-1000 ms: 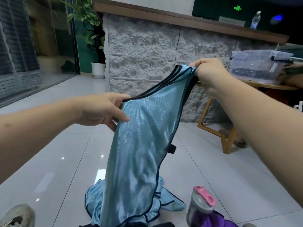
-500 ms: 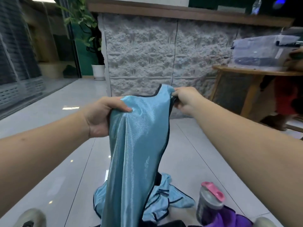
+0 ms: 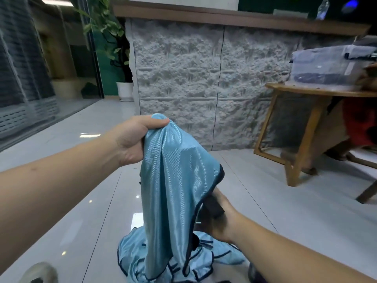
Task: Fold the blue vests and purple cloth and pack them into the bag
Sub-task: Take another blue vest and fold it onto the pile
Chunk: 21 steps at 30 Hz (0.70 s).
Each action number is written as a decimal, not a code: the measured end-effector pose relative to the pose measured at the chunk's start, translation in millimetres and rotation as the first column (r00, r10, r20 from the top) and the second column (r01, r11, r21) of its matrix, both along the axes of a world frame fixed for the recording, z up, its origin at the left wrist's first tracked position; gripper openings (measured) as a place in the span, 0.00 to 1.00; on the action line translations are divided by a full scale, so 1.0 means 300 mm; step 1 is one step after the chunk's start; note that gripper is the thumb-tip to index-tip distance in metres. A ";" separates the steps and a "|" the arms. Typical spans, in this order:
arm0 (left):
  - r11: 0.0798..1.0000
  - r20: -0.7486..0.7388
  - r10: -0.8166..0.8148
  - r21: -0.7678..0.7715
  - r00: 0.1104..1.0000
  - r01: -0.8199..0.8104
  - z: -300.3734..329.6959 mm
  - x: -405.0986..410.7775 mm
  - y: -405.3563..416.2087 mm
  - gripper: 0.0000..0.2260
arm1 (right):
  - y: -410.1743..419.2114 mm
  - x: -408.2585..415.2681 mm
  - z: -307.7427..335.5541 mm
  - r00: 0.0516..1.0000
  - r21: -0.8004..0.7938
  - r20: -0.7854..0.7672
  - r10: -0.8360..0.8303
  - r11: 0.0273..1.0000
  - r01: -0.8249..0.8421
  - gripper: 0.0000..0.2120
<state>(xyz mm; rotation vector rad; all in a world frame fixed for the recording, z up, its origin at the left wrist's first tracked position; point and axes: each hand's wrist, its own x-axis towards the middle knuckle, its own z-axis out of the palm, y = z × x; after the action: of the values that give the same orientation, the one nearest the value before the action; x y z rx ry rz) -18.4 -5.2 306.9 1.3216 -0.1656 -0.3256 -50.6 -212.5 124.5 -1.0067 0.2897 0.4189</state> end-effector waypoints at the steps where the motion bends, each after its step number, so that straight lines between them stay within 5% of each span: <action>1: 0.999 -0.003 0.041 0.013 0.999 -0.041 0.002 0.007 0.000 0.12 | 0.003 -0.011 -0.013 1.000 0.125 0.014 0.012 0.992 -0.013 0.43; 4: 0.988 -0.029 0.151 0.004 0.988 -0.151 -0.002 0.031 0.007 0.08 | 0.014 -0.045 0.032 0.992 0.374 0.124 0.036 0.924 -0.080 0.52; 7: 0.988 -0.055 0.151 0.003 0.987 -0.151 -0.004 0.047 0.025 0.06 | 0.024 -0.078 0.129 0.956 0.380 0.289 0.046 0.912 -0.158 0.44; 9: 0.991 -0.072 0.133 0.020 0.989 -0.131 0.004 0.046 0.040 0.06 | 0.016 -0.065 0.183 0.931 0.302 0.354 0.085 0.932 -0.200 0.34; 13: 0.994 -0.078 0.089 0.071 0.993 -0.084 0.010 0.053 0.080 0.11 | -0.004 -0.041 0.290 0.944 -0.193 0.315 0.096 0.981 -0.036 0.12; 17: 0.989 -0.094 0.062 0.142 0.994 -0.048 0.011 0.048 0.086 0.13 | -0.034 -0.040 0.342 0.972 -0.190 0.235 0.015 0.981 0.031 0.11; 19: 0.995 -0.117 0.088 0.050 0.989 -0.082 0.007 0.049 0.084 0.13 | -0.039 -0.045 0.352 0.974 -0.101 0.226 -0.010 0.994 0.034 0.13; 21: 0.964 -0.180 0.130 -0.208 0.975 -0.167 -0.026 0.072 0.078 0.19 | -0.040 -0.036 0.358 0.972 -0.012 0.229 -0.054 0.998 0.058 0.14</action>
<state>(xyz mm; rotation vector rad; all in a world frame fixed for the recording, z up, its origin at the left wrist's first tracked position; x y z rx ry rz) 3.3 18.1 299.0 1.0730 0.0374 -0.2783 -61.3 -224.5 231.9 -1.0516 0.1144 0.2469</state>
